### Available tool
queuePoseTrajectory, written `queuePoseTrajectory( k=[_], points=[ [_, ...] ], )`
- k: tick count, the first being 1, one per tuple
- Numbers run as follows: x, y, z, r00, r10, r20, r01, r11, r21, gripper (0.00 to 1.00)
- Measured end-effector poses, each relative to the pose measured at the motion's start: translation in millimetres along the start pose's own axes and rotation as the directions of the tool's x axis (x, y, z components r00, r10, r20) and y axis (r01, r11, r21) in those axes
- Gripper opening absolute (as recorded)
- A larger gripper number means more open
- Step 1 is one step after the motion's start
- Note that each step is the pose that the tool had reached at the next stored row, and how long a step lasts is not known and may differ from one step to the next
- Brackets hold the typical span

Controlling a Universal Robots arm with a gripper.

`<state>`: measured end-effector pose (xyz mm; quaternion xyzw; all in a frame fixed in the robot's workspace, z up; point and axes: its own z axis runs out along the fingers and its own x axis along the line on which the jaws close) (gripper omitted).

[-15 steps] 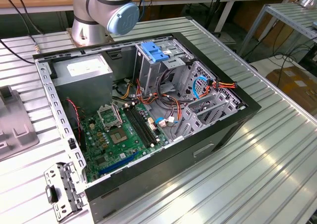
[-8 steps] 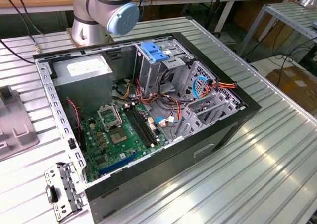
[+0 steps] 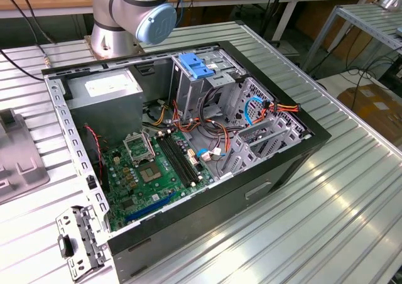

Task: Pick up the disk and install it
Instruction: 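Pick up the disk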

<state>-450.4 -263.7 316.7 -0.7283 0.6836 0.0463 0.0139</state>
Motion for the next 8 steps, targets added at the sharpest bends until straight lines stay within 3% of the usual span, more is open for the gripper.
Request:
queuePoseTrajectory(
  k=[8],
  points=[
    [-0.2, 0.1, -1.9, 1.0, 0.0, 0.0, 0.0, 1.0, 0.0001, 0.37]
  ],
)
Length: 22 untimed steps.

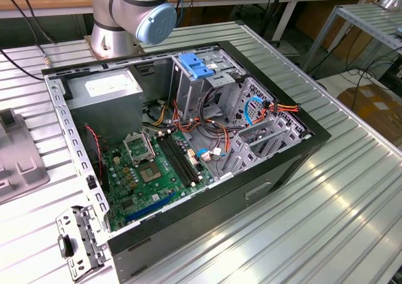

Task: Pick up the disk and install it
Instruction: 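Pick up the disk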

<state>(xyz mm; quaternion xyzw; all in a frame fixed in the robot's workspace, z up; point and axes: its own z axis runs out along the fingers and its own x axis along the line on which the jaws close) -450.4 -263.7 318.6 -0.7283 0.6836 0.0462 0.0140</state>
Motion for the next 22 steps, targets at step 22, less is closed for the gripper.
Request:
queuePoseTrajectory(
  k=[22],
  points=[
    [-1.6, 0.8, -18.2, 1.0, 0.0, 0.0006, 0.0, 1.0, 0.0001, 0.37]
  ],
)
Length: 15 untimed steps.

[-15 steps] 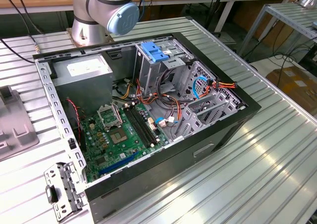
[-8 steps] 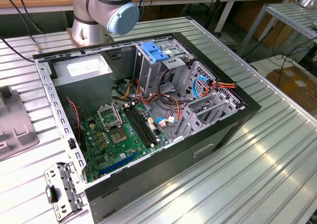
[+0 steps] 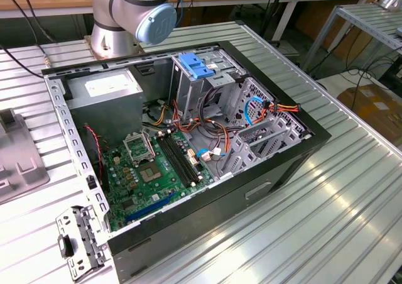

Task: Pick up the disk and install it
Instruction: 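Pick up the disk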

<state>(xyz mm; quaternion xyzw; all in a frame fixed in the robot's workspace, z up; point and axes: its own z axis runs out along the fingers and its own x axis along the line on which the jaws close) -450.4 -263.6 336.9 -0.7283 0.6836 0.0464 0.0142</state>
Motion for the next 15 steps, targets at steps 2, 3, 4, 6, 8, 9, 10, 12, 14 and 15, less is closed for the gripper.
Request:
queuePoseTrajectory(
  k=[2, 3, 4, 6, 8, 9, 10, 12, 14, 15],
  points=[
    [0.0, 0.0, -1.1, 1.0, 0.0, 0.0001, 0.0, 1.0, 0.0, 0.37],
    [-0.1, 0.1, -1.6, 1.0, 0.0, 0.0002, 0.0, 1.0, 0.0, 0.37],
    [-0.2, 0.1, -2.2, 1.0, 0.0, 0.0002, 0.0, 1.0, -0.0001, 0.37],
    [-0.3, 0.1, -3.7, 1.0, 0.0, 0.0003, 0.0, 1.0, -0.0001, 0.37],
    [-0.4, 0.2, -5.0, 1.0, 0.0, 0.0003, 0.0, 1.0, -0.0001, 0.37],
    [-0.4, 0.2, -5.4, 1.0, 0.0, 0.0003, 0.0, 1.0, -0.0001, 0.37],
    [-0.5, 0.3, -6.2, 1.0, 0.0, 0.0003, 0.0, 1.0, -0.0001, 0.37],
    [-0.6, 0.3, -7.4, 1.0, 0.0, 0.0004, 0.0, 1.0, -0.0001, 0.37],
    [-0.7, 0.4, -8.6, 1.0, 0.0, 0.0006, 0.0, 1.0, 0.0001, 0.37],
    [-0.8, 0.4, -9.1, 1.0, 0.0, 0.0007, 0.0, 1.0, 0.0001, 0.37]
  ],
)
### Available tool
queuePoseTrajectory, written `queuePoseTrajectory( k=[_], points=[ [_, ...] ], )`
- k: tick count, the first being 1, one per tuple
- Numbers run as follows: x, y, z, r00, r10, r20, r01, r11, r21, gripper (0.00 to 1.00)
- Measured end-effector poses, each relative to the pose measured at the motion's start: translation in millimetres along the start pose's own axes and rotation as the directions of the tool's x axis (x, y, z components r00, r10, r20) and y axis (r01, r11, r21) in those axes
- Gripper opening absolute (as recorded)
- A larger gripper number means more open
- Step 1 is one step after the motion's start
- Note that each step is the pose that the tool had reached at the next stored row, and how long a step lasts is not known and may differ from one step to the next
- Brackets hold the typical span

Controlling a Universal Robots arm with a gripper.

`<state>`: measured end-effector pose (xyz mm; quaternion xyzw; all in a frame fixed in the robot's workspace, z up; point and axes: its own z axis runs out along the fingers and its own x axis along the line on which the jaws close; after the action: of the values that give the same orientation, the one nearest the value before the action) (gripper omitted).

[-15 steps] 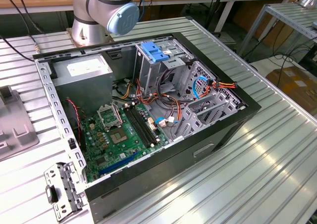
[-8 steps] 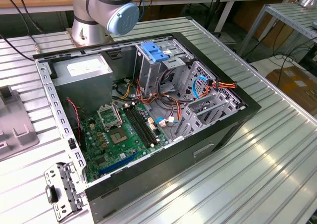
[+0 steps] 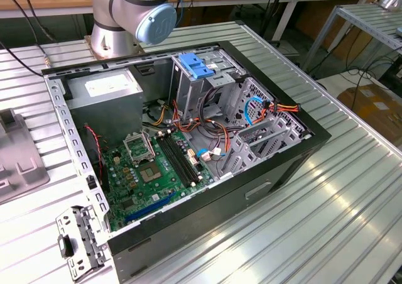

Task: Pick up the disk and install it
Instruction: 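Pick up the disk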

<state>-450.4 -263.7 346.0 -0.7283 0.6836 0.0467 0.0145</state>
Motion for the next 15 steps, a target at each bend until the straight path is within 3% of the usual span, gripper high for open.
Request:
queuePoseTrajectory(
  k=[15],
  points=[
    [-0.4, 0.2, -4.3, 1.0, 0.0, 0.0026, 0.0, 1.0, 0.0001, 0.37]
  ],
)
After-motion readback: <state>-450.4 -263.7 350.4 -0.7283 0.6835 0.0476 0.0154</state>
